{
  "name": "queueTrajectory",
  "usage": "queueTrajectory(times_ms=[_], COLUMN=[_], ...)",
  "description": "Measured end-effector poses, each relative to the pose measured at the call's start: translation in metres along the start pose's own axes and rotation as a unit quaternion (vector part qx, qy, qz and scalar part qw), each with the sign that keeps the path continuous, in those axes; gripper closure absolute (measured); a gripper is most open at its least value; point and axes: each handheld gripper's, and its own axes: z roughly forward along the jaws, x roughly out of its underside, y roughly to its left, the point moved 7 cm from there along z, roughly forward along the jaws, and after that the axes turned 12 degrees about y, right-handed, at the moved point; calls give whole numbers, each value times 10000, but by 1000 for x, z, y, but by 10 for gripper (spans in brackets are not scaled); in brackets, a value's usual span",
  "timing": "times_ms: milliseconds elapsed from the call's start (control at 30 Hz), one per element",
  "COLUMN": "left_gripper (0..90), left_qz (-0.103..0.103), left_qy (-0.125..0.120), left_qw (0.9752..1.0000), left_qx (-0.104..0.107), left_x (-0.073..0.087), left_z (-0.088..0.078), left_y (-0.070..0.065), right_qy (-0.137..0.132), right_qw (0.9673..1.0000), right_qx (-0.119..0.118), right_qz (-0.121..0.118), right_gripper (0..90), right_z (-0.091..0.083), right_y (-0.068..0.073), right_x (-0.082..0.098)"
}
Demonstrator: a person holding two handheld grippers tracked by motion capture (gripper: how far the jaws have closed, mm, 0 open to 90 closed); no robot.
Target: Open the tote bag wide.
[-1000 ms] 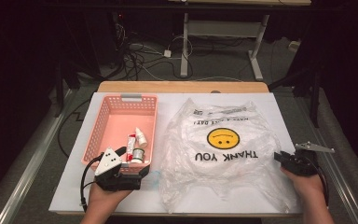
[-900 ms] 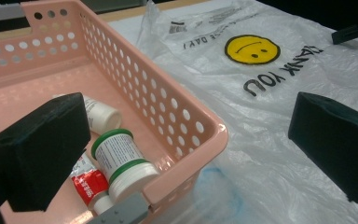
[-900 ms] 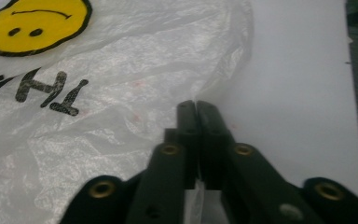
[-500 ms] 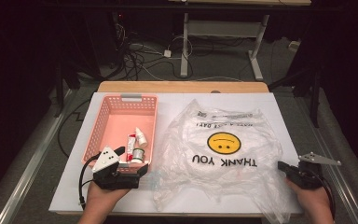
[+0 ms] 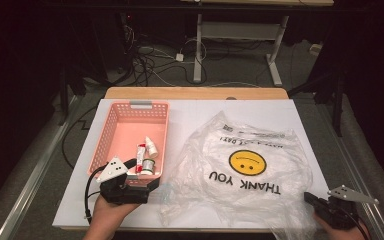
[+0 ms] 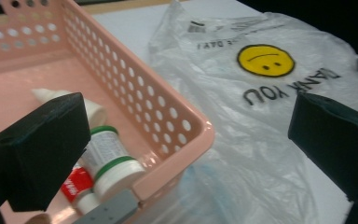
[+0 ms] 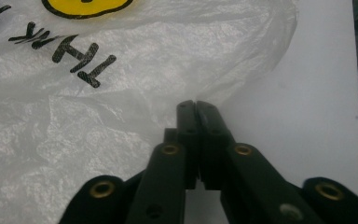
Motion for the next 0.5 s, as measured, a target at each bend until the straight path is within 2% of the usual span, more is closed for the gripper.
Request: queueTrajectory(times_ms=[100,200,267,367,400,433,500], left_gripper=[0,0,0,0,0,0,0], left_qz=[29,114,153,86,86,57,-40], left_qy=[17,14,14,-23,-23,-23,-36], left_qw=[10000,9999,9997,9998,9998,9999,10000], left_qx=[-86,-120,-197,-159,-159,-105,36], left_x=[0,0,1,2,2,2,2], left_z=[-1,-2,-2,-2,-2,-1,-1], left_y=[0,-1,0,1,1,1,1], right_qy=[-33,-315,-530,-699,-699,-759,-748], right_qw=[9999,9994,9985,9975,9975,9971,9971], right_qx=[-92,-103,-117,-56,-56,-18,79], right_qz=[51,70,45,-14,-14,-21,-81], right_gripper=[735,626,574,517,517,500,486], right_z=[-3,-13,-19,-21,-21,-16,-7], right_y=[-1,-3,-3,-9,-9,-17,-27], right_x=[3,-5,-14,-33,-33,-49,-65])
